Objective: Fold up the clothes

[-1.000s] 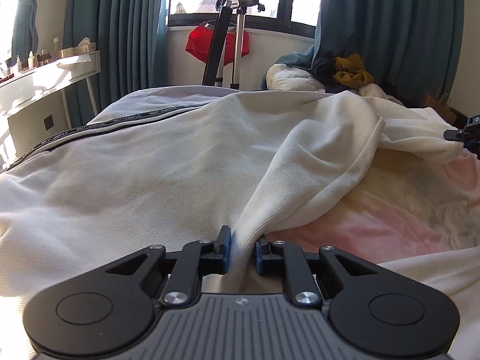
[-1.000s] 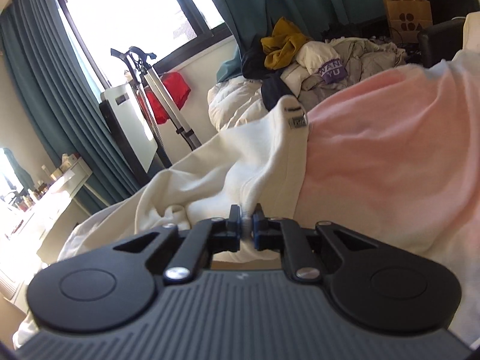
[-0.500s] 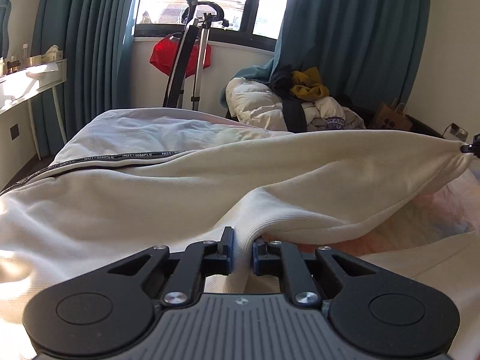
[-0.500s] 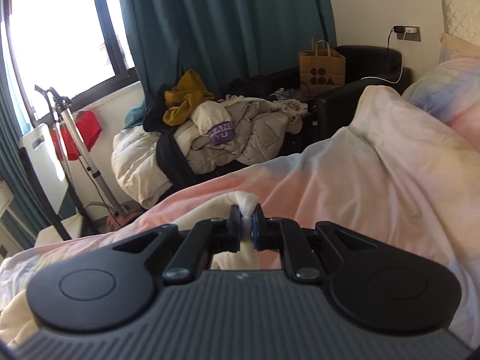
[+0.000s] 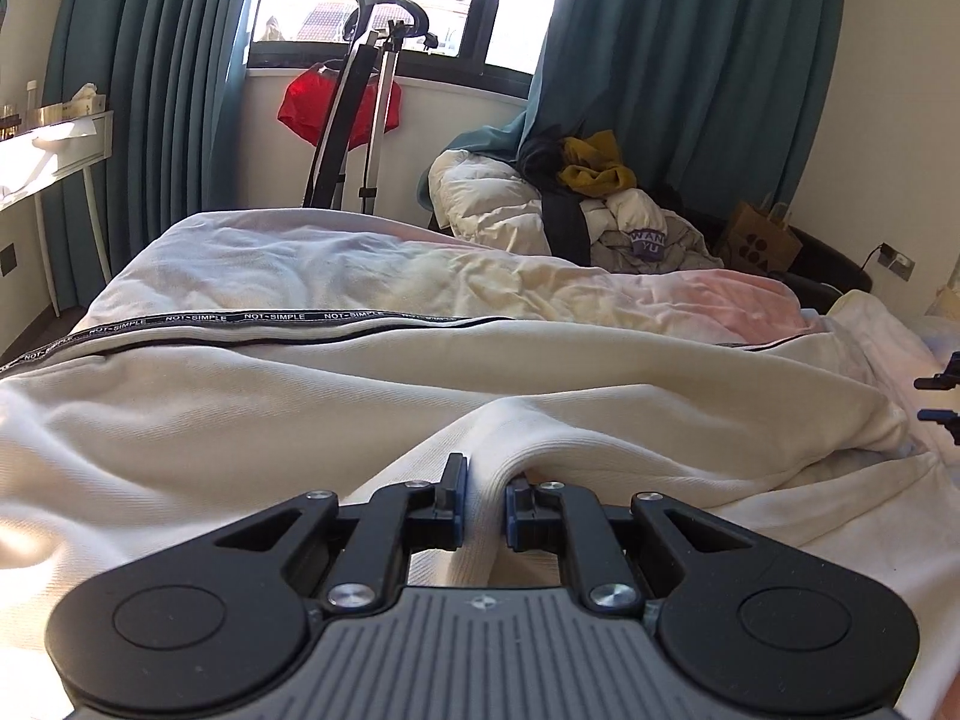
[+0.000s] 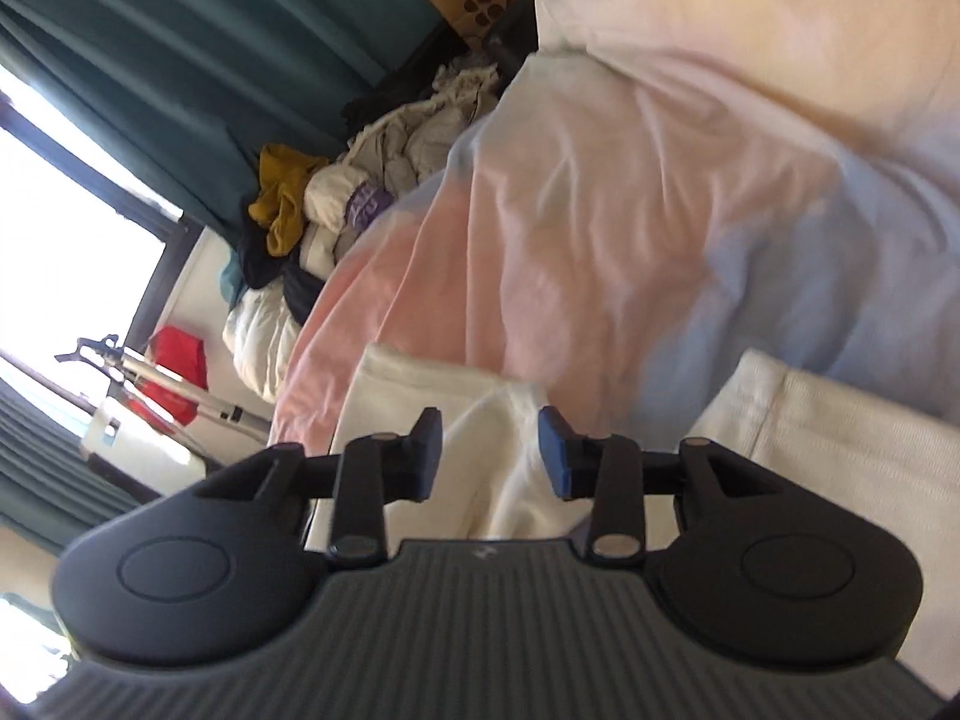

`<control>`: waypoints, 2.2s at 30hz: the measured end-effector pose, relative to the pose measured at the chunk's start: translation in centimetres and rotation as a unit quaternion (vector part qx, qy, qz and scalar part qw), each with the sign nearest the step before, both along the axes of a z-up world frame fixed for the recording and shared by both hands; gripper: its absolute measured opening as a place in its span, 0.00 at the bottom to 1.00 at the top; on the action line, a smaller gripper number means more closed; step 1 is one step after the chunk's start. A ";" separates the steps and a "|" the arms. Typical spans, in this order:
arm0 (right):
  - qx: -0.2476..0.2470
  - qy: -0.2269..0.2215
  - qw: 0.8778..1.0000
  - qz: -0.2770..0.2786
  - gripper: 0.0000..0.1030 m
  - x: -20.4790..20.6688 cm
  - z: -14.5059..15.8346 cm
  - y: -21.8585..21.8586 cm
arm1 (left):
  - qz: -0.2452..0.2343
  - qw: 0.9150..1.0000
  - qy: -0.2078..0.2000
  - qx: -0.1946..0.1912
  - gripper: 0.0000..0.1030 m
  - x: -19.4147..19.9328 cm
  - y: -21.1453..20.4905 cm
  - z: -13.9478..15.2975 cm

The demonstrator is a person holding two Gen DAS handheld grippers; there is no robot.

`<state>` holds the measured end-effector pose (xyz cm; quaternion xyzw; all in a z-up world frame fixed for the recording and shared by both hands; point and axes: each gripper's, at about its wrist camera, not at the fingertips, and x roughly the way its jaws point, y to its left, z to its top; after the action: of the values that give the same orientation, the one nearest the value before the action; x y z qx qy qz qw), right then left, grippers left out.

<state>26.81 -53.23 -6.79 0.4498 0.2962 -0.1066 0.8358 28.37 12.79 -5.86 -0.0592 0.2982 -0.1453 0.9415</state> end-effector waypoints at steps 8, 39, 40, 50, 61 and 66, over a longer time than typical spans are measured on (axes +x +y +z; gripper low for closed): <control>0.090 0.046 0.995 0.023 0.57 4.6 -2.9 4.4 | 0.042 0.991 0.024 -0.127 0.11 1.0 3.2 -0.6; -0.036 0.021 0.999 -0.031 0.05 -2.1 -4.9 0.9 | 0.011 0.985 0.076 -0.152 0.11 0.1 4.4 -1.8; -0.031 0.018 0.999 -0.035 0.05 -2.3 -5.0 0.8 | 0.012 0.985 0.079 -0.153 0.11 0.1 4.4 -1.9; -0.128 -0.061 0.990 -0.008 0.04 4.4 5.3 1.5 | 0.002 0.988 0.065 -0.140 0.11 0.3 3.2 -1.7; -0.108 -0.002 0.994 -0.013 0.05 -1.0 -4.7 -0.7 | -0.016 0.993 0.088 -0.079 0.12 -0.4 0.6 -2.9; -0.141 -0.018 0.990 -0.012 0.08 -3.4 -2.7 1.6 | -0.003 0.993 0.084 -0.085 0.24 -0.9 0.6 -2.7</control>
<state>23.38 -51.64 -9.51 0.3327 0.2576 -0.1495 0.8948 27.50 13.43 -8.57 -0.1504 0.3627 -0.1671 0.9044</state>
